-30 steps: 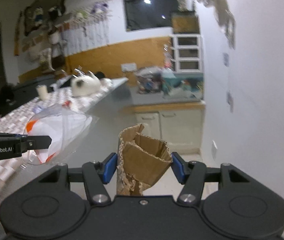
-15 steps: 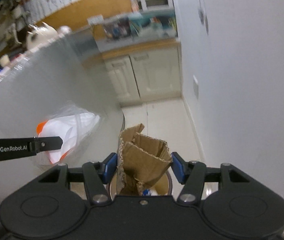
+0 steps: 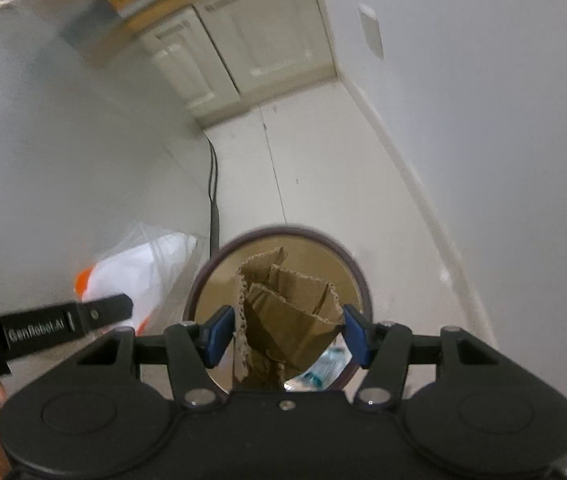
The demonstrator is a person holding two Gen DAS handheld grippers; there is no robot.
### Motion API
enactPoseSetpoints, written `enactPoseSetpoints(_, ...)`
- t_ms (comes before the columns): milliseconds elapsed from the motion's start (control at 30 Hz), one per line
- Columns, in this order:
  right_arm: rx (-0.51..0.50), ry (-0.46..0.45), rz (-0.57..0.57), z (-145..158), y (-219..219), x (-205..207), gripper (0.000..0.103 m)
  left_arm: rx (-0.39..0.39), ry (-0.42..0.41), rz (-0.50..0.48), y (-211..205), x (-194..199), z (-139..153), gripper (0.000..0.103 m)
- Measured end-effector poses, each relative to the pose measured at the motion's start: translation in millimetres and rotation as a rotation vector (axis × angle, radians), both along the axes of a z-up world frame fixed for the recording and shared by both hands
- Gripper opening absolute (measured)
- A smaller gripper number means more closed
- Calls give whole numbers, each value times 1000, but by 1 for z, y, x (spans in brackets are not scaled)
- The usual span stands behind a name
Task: Collect trash
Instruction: 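Open both tools over the trash bin to drop zip bag and cardboard, then raise both open tools away from the trash bin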
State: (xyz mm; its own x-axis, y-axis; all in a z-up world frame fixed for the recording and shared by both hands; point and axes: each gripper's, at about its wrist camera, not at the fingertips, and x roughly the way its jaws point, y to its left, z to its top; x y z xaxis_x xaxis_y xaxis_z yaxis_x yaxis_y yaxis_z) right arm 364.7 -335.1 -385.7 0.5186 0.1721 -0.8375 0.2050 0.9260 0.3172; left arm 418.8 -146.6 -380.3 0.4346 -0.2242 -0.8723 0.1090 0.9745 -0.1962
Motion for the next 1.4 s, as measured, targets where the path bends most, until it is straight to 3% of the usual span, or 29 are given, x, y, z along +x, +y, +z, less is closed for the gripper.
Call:
enactPoseSetpoints(233,68,118,-41,-72,12,29,60,-13,78,47,16,15,-46,7)
enactPoseSetpoints(400,65,148,-40,-103,17,48,65,-19,122,65,17,26,-68,7)
enactPoseSetpoints(800,-81,171,79,-113,22,52,75,-29,174,66,14,35,-95,7)
enactPoseSetpoints(900,-97,173,107,-115,22,52,88,-34,183,76,16,36,-100,9)
enactPoseSetpoints(967,-103,173,118,-114,22,51,97,-23,191,85,16,36,-103,13)
enactPoseSetpoints(1100,-155,166,156,-115,23,48,100,35,206,88,13,38,-107,45)
enactPoseSetpoints(1233,-198,173,190,-115,23,45,100,113,225,74,11,35,-110,53)
enactPoseSetpoints(1400,-207,181,201,-115,20,44,100,143,262,45,12,30,-114,65)
